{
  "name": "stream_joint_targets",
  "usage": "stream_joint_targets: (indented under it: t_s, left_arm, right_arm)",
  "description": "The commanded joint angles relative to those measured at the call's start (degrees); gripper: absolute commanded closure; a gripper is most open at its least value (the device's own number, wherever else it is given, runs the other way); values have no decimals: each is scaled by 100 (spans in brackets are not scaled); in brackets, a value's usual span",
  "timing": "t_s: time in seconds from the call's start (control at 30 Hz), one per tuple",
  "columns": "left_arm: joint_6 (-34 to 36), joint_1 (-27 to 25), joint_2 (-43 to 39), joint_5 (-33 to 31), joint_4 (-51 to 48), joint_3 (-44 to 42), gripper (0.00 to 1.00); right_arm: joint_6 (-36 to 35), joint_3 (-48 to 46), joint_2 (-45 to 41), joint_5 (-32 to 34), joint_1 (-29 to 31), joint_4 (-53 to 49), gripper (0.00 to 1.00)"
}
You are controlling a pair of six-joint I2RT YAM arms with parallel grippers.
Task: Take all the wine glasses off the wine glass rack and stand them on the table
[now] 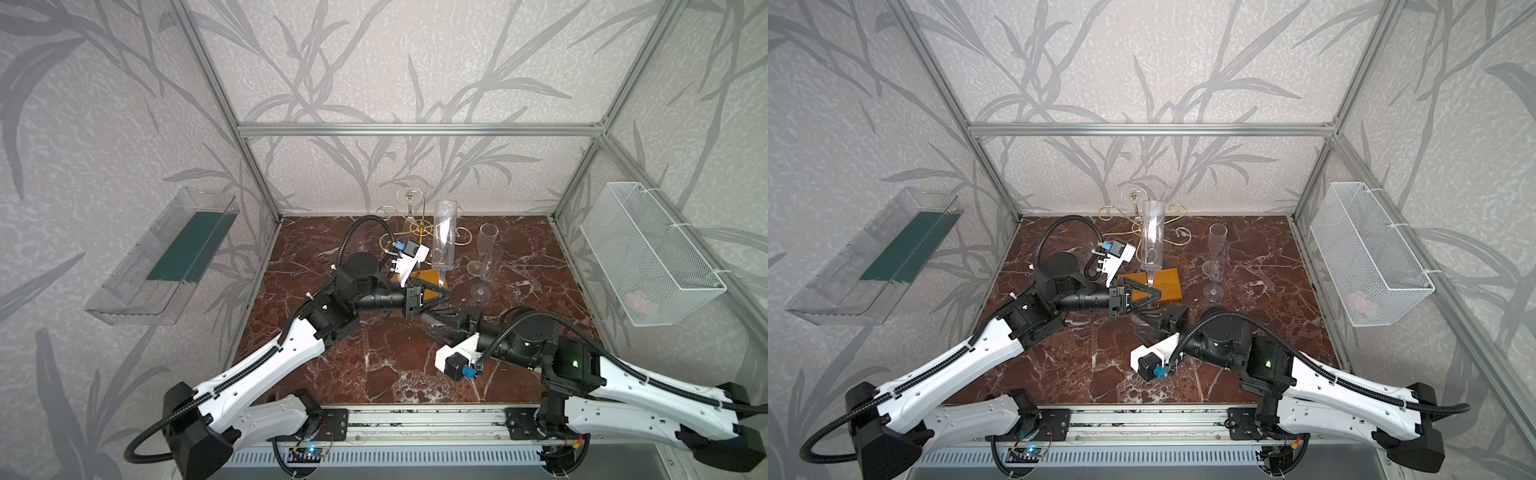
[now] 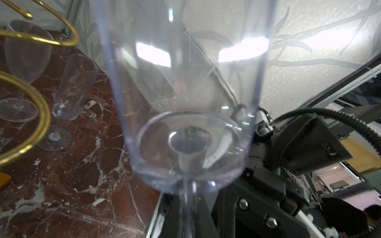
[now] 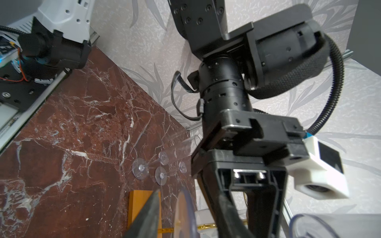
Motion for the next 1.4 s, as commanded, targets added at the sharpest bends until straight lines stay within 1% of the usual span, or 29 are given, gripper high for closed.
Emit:
stream_joint_targets:
  t_s: [0.0, 0.13, 0.23, 0.37, 0.43, 0.53, 0.63, 0.77, 0.97, 1.03, 1.13, 1.2, 1.3, 1.37]
  left_arm:
    - [65, -56, -242, -214, 206, -20, 100]
    - [471, -56, -536, -748, -102, -77, 100]
    - [952, -70, -806, -1287, -490, -96, 100]
    - [1704, -87, -1213, -1991, -644, -231, 100]
    - [2106, -118, -1382, -2345, -752, -286, 100]
    - [2843, -249, -1574, -2736, -909, -369, 100]
    - [3445, -464, -1640, -3049, -976, -412, 100]
    - [3916, -702, -1654, -3505, -979, -461, 100]
    - [4203, -917, -1644, -3938, -851, -648, 100]
    - [4313, -947, -1615, -3917, -818, -727, 100]
    - [4311, -964, -1572, -3877, -747, -849, 100]
    - [4301, -977, -1587, -3858, -659, -930, 100]
    - [4353, -1025, -1594, -3910, -599, -982, 100]
    - [4394, -1081, -1569, -3959, -599, -972, 100]
  right_arm:
    - [112, -75, -86, 283, 41, 452, 1]
    - [535, -88, -353, 248, 41, 565, 1]
    - [1210, 60, -605, 227, 40, 505, 1]
    - [2088, 360, -860, 370, 45, 524, 1]
    - [2440, 529, -866, 670, 40, 539, 1]
    - [3422, 1162, -549, 1864, 40, 251, 1]
    - [3938, 1439, -178, 2433, 37, 336, 1]
    - [4536, 1629, 274, 2275, -12, 398, 0]
    - [5457, 1738, 556, 1231, -294, 825, 1]
    - [5846, 1748, 583, 846, -465, 1036, 1]
    - [6195, 1851, 609, 315, -699, 1126, 1]
    - [6298, 1919, 635, 236, -750, 1115, 4]
    - [6494, 1988, 696, 431, -808, 1034, 6]
    - [6689, 1982, 738, 441, -890, 1024, 7]
